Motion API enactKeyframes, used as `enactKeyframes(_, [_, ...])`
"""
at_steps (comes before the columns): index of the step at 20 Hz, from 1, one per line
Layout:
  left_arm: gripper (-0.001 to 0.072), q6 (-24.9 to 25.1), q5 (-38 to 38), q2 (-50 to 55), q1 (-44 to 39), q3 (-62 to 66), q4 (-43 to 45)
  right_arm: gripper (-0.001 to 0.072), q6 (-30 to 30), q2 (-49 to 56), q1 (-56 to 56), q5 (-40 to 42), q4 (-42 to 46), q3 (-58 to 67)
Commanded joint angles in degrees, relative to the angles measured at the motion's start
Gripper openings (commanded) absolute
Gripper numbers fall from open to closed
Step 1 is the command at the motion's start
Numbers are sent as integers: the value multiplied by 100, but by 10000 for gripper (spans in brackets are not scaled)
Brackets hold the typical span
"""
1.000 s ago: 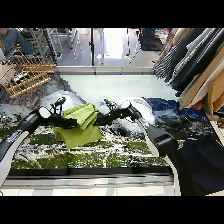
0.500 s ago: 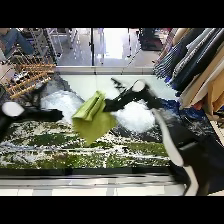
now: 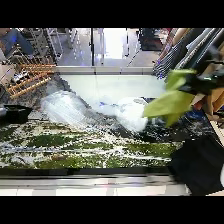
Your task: Fold the clothes and pants, and hang the long-sleeved shirts on hangers.
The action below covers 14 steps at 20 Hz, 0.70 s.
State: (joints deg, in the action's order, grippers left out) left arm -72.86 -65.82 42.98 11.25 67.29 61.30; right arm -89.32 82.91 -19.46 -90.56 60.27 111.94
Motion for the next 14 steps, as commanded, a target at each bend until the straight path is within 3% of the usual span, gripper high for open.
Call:
enactKeyframes(1, [20,48,-282,-225,149,2,26,6,411,-848,-1939,-249,-214,-1067])
enactKeyframes(7, [19,173,-256,-223,149,2,20,6,1770,-2710,-5174,448,-363,-5193])
enactKeyframes(10, [19,177,-256,-223,149,2,22,8,2549,-3329,-6419,852,131,-6542])
enactKeyframes(12, [19,175,-238,-223,149,2,20,8,2581,-3368,-6948,699,874,-6913])
enactKeyframes(14, [19,173,-173,-223,149,2,15,9,2201,-3362,-7283,848,1311,-7121])
